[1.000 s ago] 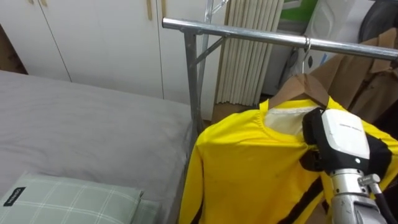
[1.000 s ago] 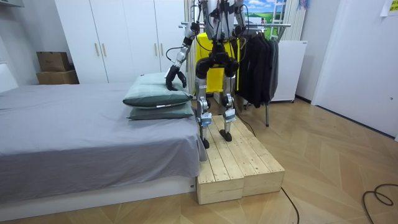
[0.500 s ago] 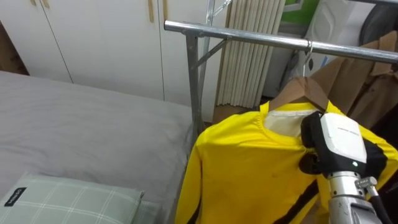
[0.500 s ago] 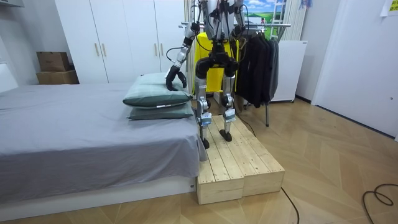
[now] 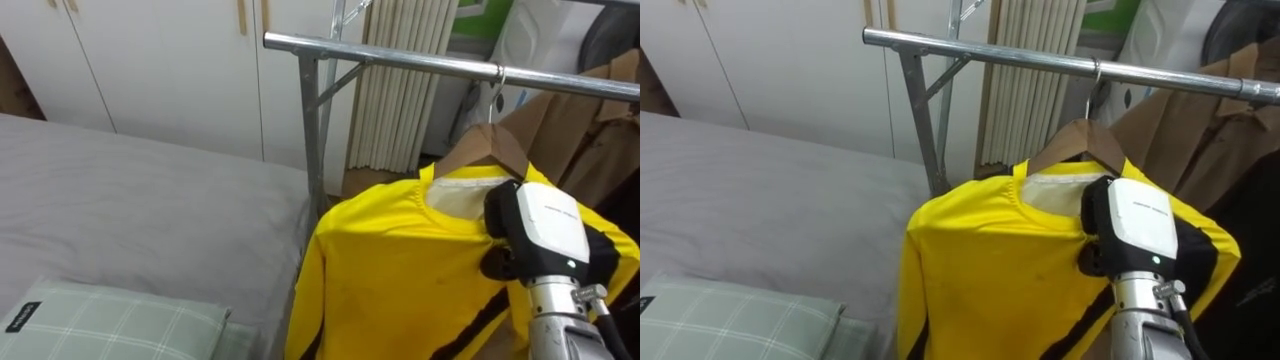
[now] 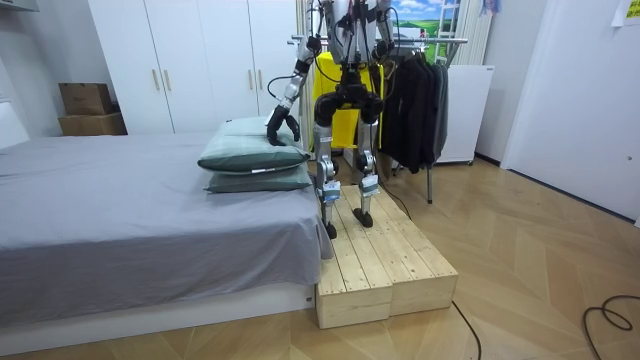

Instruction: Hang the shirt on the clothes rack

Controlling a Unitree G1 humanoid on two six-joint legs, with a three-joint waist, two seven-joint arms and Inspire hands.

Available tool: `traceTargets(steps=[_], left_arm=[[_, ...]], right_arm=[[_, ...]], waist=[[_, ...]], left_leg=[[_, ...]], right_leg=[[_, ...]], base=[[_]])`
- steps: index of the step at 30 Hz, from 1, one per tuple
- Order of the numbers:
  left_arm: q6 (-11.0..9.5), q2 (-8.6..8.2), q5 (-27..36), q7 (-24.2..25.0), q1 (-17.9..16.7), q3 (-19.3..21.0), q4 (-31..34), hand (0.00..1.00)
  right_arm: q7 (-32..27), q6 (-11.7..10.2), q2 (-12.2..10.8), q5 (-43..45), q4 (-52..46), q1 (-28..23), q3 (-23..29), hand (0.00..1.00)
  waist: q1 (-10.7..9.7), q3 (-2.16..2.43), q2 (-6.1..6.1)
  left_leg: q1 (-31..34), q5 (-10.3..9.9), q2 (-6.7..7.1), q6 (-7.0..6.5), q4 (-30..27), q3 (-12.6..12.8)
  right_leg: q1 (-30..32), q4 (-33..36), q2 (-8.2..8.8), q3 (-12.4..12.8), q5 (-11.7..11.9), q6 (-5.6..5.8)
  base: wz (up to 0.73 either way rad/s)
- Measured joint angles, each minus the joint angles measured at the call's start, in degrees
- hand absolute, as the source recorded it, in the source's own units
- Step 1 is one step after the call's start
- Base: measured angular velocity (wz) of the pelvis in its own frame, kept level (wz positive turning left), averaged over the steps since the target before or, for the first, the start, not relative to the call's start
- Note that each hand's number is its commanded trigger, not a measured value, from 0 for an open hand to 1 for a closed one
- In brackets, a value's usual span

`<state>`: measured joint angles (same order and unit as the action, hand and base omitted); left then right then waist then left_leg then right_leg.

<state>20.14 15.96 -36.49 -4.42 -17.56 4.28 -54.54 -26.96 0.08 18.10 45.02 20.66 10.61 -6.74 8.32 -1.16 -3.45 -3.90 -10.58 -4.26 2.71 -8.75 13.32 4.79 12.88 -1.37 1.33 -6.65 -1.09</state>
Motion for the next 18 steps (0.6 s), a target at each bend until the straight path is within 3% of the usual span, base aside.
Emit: traceTargets(steps=[8, 16, 17, 18], left_arm=[[0.0, -0.13, -0.2, -0.1, 0.0, 0.1, 0.0, 0.00], [0.0, -2.11, -0.2, -1.1, -0.1, 2.4, -0.8, 0.00], [0.0, -2.39, -0.2, -1.7, 0.0, 2.4, -1.2, 0.00], [0.0, -2.60, -0.2, -2.3, 0.0, 2.3, -1.9, 0.00]], right_arm=[[-1.8, -0.9, -1.3, -2.4, -1.4, -0.1, 0.2, 0.00], [-3.5, -2.2, -4.3, -6.4, -9.0, -1.7, 3.7, 0.00], [-4.4, -2.7, -4.3, -7.2, -10.6, -1.7, 3.7, 1.00], [-5.2, -3.1, -4.3, -8.4, -12.0, -1.7, 3.7, 1.00]], waist=[[-0.1, 0.02, 0.07], [-0.5, 0.20, 0.83], [-0.7, 0.22, 0.90], [-0.9, 0.28, 0.98]], left_leg=[[0.2, 0.0, 0.00, 0.00, 0.0, 0.0], [0.2, 0.0, -0.01, 0.00, 0.1, 0.2], [0.2, 0.0, -0.01, 0.00, 0.1, 0.3], [0.1, 0.0, -0.02, 0.00, 0.1, 0.3]], right_leg=[[0.2, -0.1, -0.07, 0.2, 0.0, -0.01], [0.3, -0.1, -0.16, 0.5, 0.1, -0.02], [0.3, -0.1, -0.16, 0.5, 0.1, -0.02], [0.2, -0.2, -0.16, 0.5, 0.1, -0.02]], base=[[0.00], [0.00], [0.00], [0.00]])
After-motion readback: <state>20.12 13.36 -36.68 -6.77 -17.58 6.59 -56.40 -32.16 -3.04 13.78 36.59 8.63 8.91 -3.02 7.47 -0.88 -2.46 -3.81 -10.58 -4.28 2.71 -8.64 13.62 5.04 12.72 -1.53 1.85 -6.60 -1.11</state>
